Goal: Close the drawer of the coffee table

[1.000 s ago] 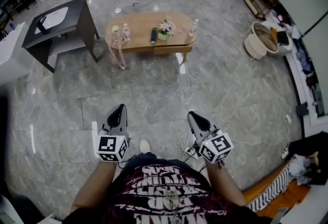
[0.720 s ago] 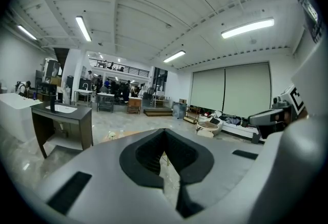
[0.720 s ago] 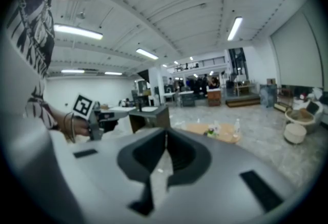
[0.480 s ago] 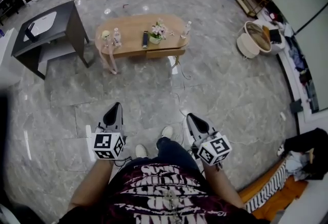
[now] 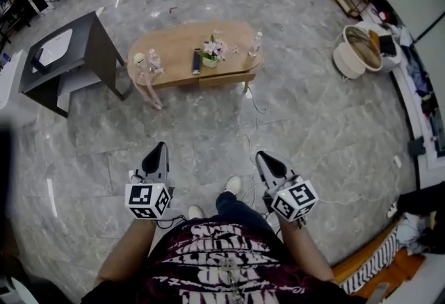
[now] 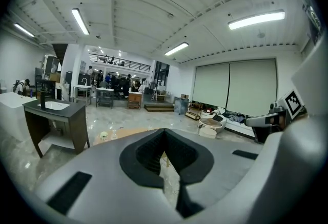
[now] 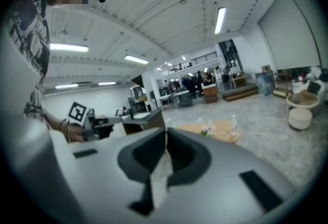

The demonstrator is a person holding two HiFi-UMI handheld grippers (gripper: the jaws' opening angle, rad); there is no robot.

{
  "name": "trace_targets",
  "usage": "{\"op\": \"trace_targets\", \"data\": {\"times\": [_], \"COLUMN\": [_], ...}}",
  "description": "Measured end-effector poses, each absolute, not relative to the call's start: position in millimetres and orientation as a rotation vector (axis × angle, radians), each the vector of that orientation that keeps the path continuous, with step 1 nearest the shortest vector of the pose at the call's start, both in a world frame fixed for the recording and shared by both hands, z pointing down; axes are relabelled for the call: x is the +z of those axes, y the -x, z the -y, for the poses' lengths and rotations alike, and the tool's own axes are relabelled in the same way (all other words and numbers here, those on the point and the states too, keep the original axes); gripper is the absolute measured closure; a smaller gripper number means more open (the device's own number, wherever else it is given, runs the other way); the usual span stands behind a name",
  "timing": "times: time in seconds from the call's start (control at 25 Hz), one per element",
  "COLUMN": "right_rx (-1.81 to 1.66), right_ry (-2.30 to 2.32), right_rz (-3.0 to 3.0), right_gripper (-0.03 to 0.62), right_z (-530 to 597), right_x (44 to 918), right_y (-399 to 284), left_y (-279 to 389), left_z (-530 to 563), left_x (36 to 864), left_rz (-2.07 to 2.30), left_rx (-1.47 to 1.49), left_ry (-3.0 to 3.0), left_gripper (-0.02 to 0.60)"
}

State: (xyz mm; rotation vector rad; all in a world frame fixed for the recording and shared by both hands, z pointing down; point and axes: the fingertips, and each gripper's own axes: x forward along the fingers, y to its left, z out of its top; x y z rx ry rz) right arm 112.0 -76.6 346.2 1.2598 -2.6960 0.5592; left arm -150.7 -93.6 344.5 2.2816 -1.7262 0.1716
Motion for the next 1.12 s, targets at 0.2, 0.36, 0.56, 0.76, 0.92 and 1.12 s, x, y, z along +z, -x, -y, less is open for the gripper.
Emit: {"op": "trace_targets", "data": {"times": [0.2,0.36,0.56,0.76,0.92,1.12], "right_rx": [0.545,0.535,0.56,0.56,0.6,0.64], "right_ry": [-1.292,-1.265,-1.293,-1.254,-1.227,-1.206], "right_rz": [2.709,2.726,2.728,2.75,2.746,2.702], "right_gripper": [0.559,0.559,0.559,0.559,0.559,0.559], "right_z": [135.8,166.3,201.4,220.8,233.8,257.2], "right_x": [338.9,339.3,344.9,348.2,359.7,378.3], "right_y": [-160.2,-190.6,-225.1,-221.6,-214.8,-218.7], "left_y": [117.4,95.8,70.0,74.6,80.9,85.1], "left_z": [153.1,188.0,203.4,209.1,215.6,236.4], "left_x": [333.9,323.9,320.0,321.0,332.6,357.2], "left_rz": [1.752,1.804,1.844,1.885,1.891,1.872], "left_rx": [0.144,0.106,0.144,0.184,0.22,0.249], "left_ry": [-2.25,-2.219,-2.221,-2.199,-2.169,-2.114], "left_gripper": [0.561,0.561,0.561,0.561,0.561,0.56]}}
